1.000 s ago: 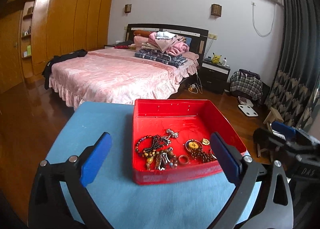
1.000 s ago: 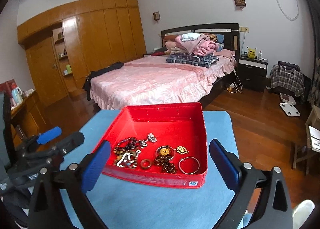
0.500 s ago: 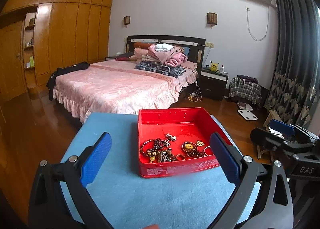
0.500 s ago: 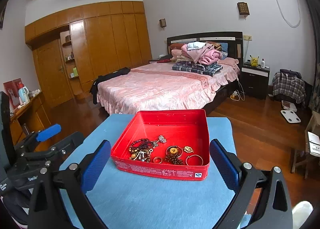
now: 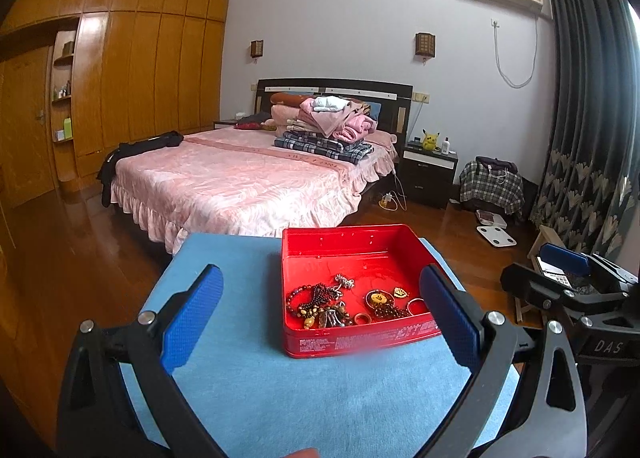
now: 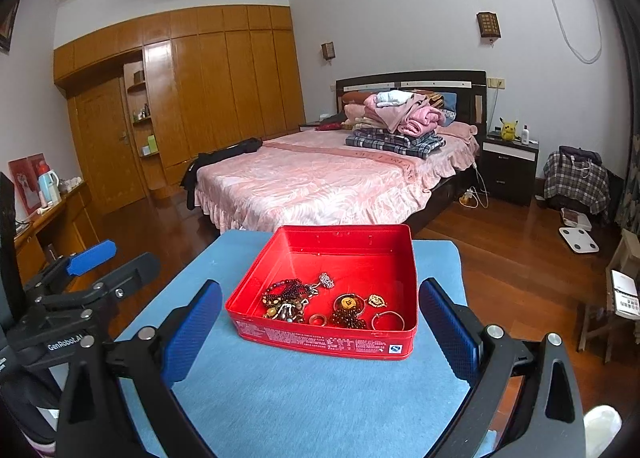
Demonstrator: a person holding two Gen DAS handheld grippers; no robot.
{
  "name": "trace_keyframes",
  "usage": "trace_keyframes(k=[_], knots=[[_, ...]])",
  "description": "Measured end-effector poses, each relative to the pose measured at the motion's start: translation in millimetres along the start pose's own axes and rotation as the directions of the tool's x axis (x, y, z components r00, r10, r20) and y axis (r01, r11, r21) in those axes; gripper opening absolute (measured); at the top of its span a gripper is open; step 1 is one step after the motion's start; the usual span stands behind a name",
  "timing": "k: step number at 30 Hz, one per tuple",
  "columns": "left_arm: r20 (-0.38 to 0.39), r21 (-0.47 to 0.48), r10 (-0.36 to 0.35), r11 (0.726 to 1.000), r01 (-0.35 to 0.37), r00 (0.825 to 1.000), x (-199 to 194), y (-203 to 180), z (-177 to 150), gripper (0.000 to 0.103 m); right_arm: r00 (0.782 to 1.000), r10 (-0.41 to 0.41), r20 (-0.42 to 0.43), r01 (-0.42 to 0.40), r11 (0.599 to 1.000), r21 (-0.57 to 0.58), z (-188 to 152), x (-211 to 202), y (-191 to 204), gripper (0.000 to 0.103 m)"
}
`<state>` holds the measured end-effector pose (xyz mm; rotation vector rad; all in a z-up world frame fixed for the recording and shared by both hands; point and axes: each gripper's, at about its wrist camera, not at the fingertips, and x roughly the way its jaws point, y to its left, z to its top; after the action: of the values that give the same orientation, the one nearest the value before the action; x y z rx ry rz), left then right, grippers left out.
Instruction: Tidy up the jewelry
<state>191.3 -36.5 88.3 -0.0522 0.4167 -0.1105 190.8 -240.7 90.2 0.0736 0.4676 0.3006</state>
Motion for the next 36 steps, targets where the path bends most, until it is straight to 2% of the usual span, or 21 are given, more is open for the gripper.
trace_keyframes(k=[36], knots=[[0.004, 0.003, -0.004, 1.0, 0.004, 1.0, -2.0, 0.3, 5.3, 0.096, 1.0, -0.006, 0.003, 0.006, 1.0, -0.004, 4.4, -3.9, -0.5, 0.097]])
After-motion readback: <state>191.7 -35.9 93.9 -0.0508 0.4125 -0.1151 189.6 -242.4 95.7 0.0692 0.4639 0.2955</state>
